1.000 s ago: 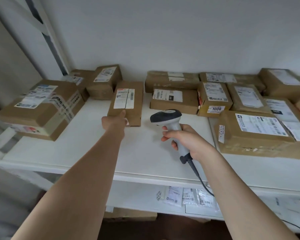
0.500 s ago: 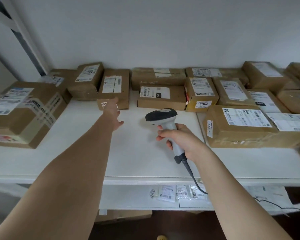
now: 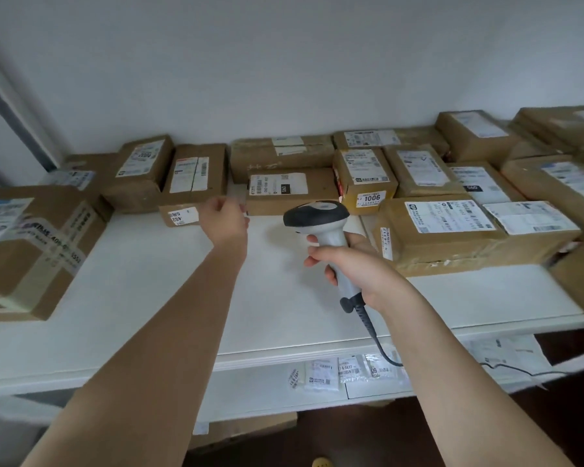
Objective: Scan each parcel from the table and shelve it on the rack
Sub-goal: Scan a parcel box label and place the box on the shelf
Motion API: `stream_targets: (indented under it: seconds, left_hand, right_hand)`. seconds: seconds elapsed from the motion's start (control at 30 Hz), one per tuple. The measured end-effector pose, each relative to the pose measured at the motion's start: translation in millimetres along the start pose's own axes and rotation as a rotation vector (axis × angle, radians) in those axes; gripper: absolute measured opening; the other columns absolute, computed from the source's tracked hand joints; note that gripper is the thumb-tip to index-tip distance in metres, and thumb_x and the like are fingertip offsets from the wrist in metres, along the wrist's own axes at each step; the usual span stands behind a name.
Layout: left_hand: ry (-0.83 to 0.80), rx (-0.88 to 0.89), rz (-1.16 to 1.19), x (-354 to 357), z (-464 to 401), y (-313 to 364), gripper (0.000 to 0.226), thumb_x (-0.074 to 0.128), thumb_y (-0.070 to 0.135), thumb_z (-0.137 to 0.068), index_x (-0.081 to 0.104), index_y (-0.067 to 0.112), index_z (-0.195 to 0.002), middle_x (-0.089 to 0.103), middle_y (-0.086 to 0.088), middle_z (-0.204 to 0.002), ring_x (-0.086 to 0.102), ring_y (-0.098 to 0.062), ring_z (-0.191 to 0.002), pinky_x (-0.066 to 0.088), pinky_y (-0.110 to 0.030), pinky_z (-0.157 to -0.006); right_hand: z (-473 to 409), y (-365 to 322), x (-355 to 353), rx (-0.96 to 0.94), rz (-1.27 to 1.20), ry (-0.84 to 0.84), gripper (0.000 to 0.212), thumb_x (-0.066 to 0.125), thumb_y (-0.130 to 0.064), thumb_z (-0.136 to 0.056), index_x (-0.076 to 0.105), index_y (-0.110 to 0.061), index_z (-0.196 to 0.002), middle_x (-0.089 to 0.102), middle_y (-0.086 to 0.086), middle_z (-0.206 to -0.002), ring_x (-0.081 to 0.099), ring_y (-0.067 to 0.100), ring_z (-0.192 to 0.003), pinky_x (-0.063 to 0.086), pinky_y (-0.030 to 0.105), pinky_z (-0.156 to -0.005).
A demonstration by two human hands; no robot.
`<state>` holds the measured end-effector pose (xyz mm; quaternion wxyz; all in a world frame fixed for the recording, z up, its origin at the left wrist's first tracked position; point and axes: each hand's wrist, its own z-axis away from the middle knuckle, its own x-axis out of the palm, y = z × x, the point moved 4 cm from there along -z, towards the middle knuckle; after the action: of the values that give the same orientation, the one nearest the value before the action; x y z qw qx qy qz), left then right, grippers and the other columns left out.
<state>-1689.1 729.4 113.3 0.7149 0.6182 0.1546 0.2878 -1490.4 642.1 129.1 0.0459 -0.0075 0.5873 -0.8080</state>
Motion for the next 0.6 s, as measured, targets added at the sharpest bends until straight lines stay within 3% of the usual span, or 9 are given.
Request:
stream_targets:
  seconds: [0.17,0.3,0.4,0.5,0.6]
  left_hand:
    - [-0.147,0.175,-0.001,62,43,14,0.016,0.051,0.005,-0.085,0.058,0.013,-0.073,0.055,-0.006,-0.066,0.050,-0.017,-0.059,0.041,-0.024,-0.055]
    - [-0.324,0.211,0.074,131,109,19,0.018,0.051,0.004,-0.080,0.048,0.011,-0.064,0.046,-0.009,-0.058,0.040,-0.020,-0.051,0.032,-0.024,-0.048]
    - [-0.477,0.285,0.070,184,172,12,0.017,0.046,0.018,-0.076,0.046,0.017,-0.059,0.044,-0.012,-0.060,0.041,-0.023,-0.060,0.033,-0.035,-0.057]
    - [-0.627,0.341,0.073,237,252,0,0.017,0.044,0.020,-0.074,0.047,0.013,-0.059,0.043,-0.012,-0.061,0.040,-0.024,-0.059,0.033,-0.037,-0.056]
    - [-0.767,0.384,0.051,290,342,-19,0.017,0.045,0.018,-0.074,0.049,0.005,-0.064,0.043,-0.014,-0.061,0.041,-0.024,-0.058,0.036,-0.035,-0.055]
  right_hand:
    - [39,-10,-50,-0.063,-0.092,0.180,0.022,0.068,-0.013,-0.089,0.067,-0.012,-0.112,0.074,0.004,-0.078,0.049,0.012,-0.051,0.042,0.022,-0.051]
    - [89,-11,-113,-0.125,-0.195,0.342,0.022,0.068,-0.010,-0.090,0.067,-0.006,-0.112,0.071,0.005,-0.073,0.051,0.016,-0.058,0.039,0.021,-0.047]
    - [133,-5,-170,-0.131,-0.249,0.471,0.023,0.069,-0.012,-0.090,0.067,-0.008,-0.113,0.071,0.000,-0.069,0.051,0.015,-0.055,0.040,0.019,-0.045]
    - [177,10,-235,-0.116,-0.292,0.618,0.022,0.068,-0.013,-0.090,0.066,-0.010,-0.112,0.071,0.000,-0.069,0.047,0.011,-0.047,0.041,0.019,-0.044]
    - [224,31,-308,-0.176,-0.357,0.721,0.026,0.067,-0.012,-0.091,0.065,-0.005,-0.116,0.069,0.004,-0.073,0.052,0.019,-0.060,0.041,0.022,-0.047]
